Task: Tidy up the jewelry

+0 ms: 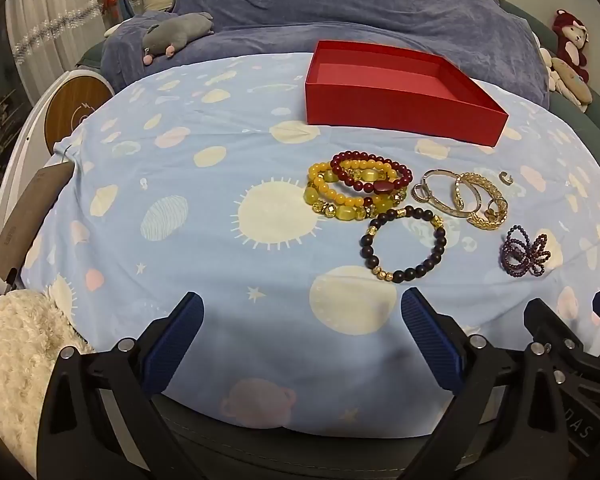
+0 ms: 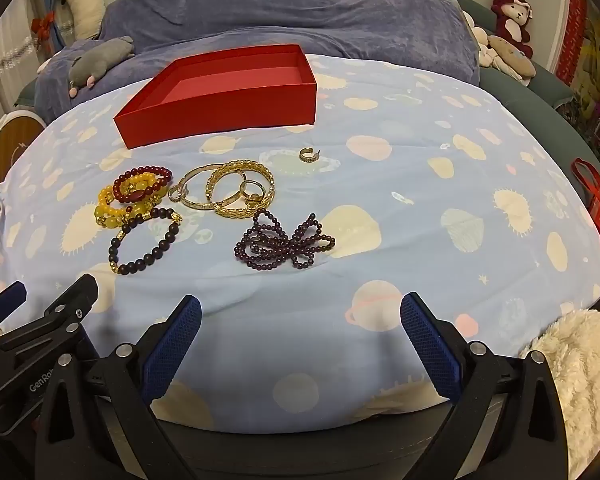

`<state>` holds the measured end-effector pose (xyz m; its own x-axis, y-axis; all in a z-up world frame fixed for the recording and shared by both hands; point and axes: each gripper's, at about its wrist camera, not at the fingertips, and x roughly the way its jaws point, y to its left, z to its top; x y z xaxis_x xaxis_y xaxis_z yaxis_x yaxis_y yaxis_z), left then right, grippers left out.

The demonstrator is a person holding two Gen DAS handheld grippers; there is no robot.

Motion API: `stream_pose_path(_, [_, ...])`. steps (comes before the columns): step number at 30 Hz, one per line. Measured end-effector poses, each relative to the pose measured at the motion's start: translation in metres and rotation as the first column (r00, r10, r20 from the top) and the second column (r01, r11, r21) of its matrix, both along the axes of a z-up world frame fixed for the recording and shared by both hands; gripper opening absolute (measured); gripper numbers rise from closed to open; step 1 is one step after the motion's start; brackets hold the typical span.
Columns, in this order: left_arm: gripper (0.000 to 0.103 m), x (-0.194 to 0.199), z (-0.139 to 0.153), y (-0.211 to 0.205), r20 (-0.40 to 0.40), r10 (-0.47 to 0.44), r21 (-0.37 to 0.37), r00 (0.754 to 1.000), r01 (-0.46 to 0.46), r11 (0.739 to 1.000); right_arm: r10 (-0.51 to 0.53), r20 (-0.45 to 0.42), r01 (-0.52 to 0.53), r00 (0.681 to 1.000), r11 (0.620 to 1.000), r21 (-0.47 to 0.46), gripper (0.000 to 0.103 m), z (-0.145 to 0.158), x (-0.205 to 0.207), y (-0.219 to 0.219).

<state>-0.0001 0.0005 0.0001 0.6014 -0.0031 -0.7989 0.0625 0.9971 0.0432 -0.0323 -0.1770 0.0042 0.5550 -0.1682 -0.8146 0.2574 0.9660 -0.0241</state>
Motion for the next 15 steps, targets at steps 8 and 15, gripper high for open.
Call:
stream_pose_path(8, [0.091,-0.003,0.003,-0.006,0.001,0.005,0.02,1.0,-0.005,1.0,0.023,0.005,-0.023,1.0,0.999,-0.022,0.096,0.001,-0.001,0.005])
stream_pose_path(15, [0.091,0.0,-0.001,-0.001,-0.004,0.001,0.01,1.0,-0.001,1.0,0.018,0.017,-0.018,1.0,0.999,-0.027,0.096,0.002,-0.004,0.007])
